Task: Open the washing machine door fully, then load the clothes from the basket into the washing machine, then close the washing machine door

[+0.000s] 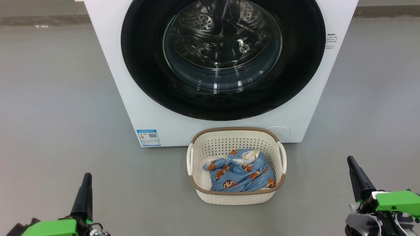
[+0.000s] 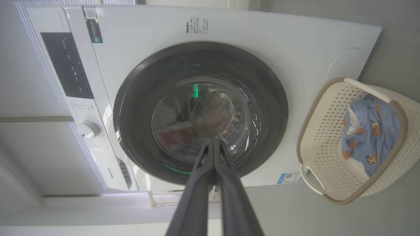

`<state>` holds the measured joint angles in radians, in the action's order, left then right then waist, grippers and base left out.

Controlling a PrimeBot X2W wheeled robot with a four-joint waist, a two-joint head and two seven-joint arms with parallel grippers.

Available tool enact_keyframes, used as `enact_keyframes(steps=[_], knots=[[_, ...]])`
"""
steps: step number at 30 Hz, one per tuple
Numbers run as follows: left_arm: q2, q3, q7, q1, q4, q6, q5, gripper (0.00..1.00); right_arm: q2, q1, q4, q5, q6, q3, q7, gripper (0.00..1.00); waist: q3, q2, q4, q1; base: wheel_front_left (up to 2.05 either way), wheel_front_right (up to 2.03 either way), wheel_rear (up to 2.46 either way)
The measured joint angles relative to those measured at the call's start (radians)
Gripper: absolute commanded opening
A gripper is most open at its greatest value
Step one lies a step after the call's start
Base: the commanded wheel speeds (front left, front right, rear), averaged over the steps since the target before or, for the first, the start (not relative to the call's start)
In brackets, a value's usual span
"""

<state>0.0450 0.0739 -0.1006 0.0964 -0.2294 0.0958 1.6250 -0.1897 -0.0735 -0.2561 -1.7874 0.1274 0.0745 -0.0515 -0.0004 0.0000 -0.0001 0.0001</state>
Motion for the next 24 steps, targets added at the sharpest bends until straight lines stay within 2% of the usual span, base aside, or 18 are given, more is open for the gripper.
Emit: enact_keyframes(steps=[24], knots=[[0.0,0.001,-0.005,0.0,0.0,0.0,0.0,0.0,-0.001,0.0,0.001,-0.003,0.0,0.007,-0.003,0.0,0.0,0.0,0.0,0.0,0.0,0.0,0.0]])
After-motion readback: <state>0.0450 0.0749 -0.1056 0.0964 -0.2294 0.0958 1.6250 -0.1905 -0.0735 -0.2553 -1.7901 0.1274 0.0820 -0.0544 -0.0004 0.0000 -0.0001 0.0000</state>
